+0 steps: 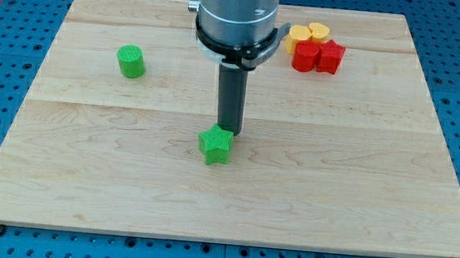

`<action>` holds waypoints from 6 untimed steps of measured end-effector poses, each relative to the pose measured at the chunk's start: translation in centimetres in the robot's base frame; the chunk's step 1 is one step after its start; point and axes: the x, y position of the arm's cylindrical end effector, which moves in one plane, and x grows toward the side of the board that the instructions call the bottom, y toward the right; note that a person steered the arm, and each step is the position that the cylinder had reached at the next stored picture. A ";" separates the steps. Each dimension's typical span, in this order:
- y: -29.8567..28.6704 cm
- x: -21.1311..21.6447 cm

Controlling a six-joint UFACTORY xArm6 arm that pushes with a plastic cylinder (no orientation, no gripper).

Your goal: Place the green star diagonal to the green circle

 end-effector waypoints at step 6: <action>-1.7 4.1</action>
